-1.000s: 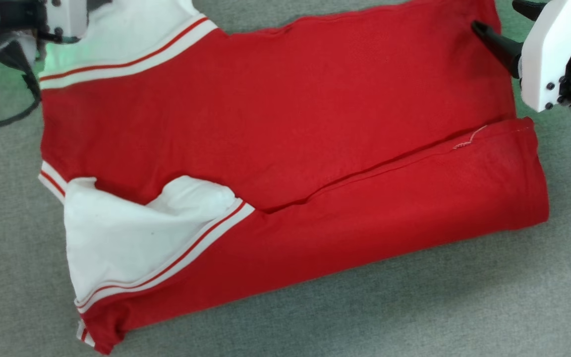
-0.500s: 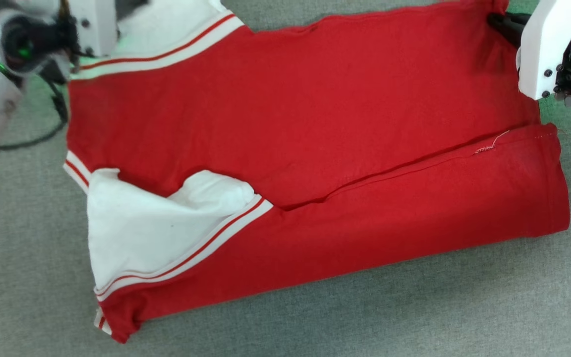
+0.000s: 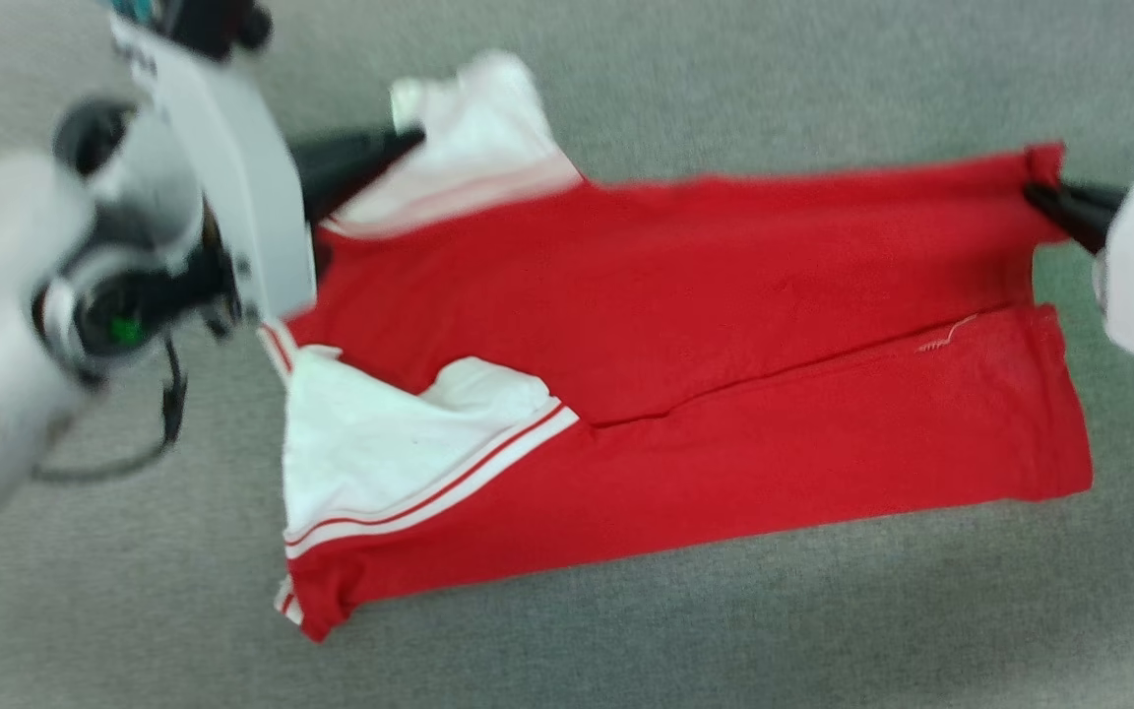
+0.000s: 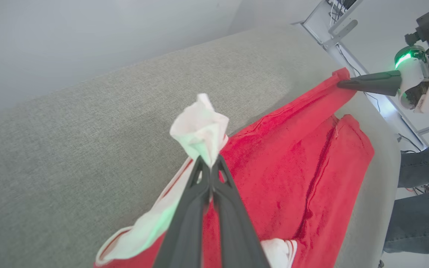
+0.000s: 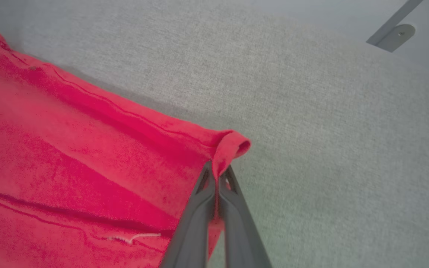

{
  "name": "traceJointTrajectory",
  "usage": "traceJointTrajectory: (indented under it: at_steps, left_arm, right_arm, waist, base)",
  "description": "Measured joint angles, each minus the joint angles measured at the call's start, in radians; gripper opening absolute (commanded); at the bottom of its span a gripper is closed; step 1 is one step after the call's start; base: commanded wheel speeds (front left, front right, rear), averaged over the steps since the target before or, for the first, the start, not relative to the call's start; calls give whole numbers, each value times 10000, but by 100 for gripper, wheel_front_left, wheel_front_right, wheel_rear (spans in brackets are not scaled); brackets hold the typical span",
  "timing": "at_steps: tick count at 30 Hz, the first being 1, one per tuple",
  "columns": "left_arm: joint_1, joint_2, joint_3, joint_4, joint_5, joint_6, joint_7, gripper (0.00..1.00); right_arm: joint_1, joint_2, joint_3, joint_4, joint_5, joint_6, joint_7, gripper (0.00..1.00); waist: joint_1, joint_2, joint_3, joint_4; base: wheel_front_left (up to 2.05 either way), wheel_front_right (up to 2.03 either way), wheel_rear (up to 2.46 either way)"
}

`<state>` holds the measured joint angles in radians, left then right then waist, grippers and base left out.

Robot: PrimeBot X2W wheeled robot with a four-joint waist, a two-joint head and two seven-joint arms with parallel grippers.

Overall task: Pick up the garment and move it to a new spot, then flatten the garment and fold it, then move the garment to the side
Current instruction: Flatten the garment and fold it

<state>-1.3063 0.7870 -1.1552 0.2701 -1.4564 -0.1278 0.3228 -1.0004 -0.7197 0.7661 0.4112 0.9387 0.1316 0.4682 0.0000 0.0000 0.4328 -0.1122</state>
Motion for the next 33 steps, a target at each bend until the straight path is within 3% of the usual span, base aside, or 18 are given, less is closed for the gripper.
traceJointTrajectory:
  at_steps: [9,14,17,20,27,33]
  left_arm:
    - [2474,2207,-573,-2995,-255,0,-1494,0]
    - [3918,2685,-836,-3578,-316,0,-2424,0]
    - [4598,2516,-915,-3371,-337,0,-3083,0]
    - [5045,1964,-963,-2941,-516,0,-3521,0]
    - [5341,746,-1020,-1484,-834,0,-3628,0]
    - [5652,222,-1074,-585,-821,0,-3808,0]
  right_arm:
    - [2366,-1720,150,-1685,1156,-2,-502,0]
    - [3335,-2247,-81,-1662,1457,-2,-1034,0]
    - [3643,-2161,-207,-1342,1440,0,-1377,0]
    - [3700,-1778,-355,-846,1323,-2,-1726,0]
    - [3662,-970,-228,286,782,-2,-2061,0]
    - [3542,-529,-56,945,537,0,-2372,0]
  waist:
    - [0,0,-1352,548]
    - [0,0,-1723,980]
    - [0,0,-1828,1196]
    - [0,0,-1846,1338]
    - [0,0,-1586,1404]
    - [0,0,-1503,1243]
  base:
    - [0,0,0]
    - [0,0,0]
    - [0,0,0]
    - [0,0,0]
    - [0,0,0]
    - [0,0,0]
